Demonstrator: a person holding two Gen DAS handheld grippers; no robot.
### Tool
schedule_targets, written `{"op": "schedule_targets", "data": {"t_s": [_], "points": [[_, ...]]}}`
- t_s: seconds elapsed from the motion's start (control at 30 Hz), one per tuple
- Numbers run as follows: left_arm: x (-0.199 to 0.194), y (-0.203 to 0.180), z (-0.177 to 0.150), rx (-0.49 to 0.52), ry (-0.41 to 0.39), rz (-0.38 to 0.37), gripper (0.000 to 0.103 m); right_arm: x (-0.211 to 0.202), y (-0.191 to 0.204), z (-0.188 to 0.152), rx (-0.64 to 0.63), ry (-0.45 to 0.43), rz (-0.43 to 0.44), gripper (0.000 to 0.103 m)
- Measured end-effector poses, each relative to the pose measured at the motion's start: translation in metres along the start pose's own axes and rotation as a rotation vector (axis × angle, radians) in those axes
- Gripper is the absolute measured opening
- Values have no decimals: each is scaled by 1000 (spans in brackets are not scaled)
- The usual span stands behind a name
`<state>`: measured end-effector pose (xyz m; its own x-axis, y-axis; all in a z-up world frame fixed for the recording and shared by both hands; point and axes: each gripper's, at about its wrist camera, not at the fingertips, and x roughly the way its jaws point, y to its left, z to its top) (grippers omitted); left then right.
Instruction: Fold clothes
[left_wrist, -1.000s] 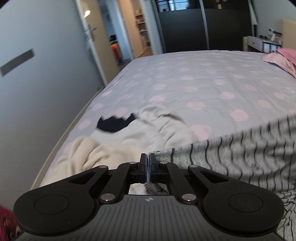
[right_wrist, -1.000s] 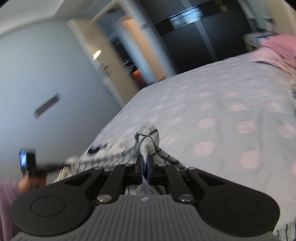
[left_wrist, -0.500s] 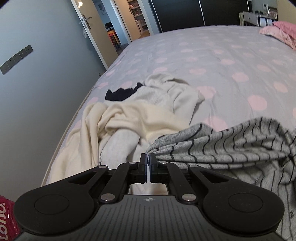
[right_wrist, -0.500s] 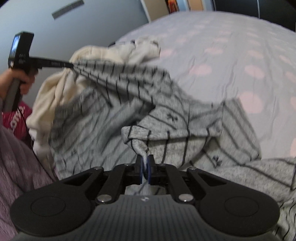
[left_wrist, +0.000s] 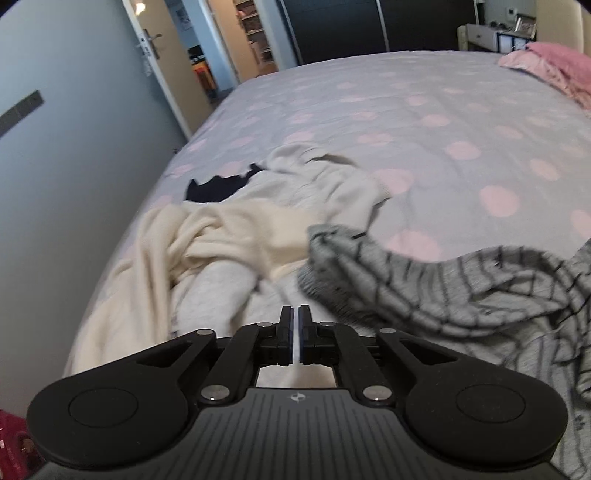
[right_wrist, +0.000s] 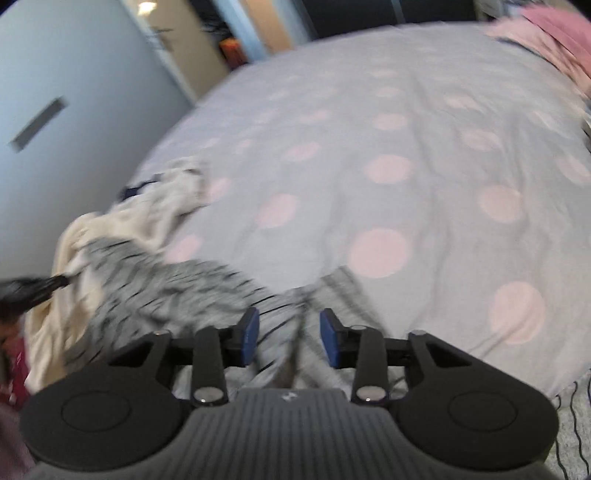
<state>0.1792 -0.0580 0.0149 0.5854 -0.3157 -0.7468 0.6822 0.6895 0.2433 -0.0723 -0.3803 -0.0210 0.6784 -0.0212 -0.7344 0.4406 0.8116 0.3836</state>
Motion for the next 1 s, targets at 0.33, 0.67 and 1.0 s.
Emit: {"op": "schedule_targets", "data": {"t_s": [0.33,0.67,1.0], "points": [[33,-2,44,-49,-37,-98,50,75,-2,38,-18,98,-98,51],[97,-16,44,-19,145,-28,20,149,-8,44,-85,264,-178,52],[82,-16,47,-32,121,12,5,95,-7,51,-110,179,-253,6]]}}
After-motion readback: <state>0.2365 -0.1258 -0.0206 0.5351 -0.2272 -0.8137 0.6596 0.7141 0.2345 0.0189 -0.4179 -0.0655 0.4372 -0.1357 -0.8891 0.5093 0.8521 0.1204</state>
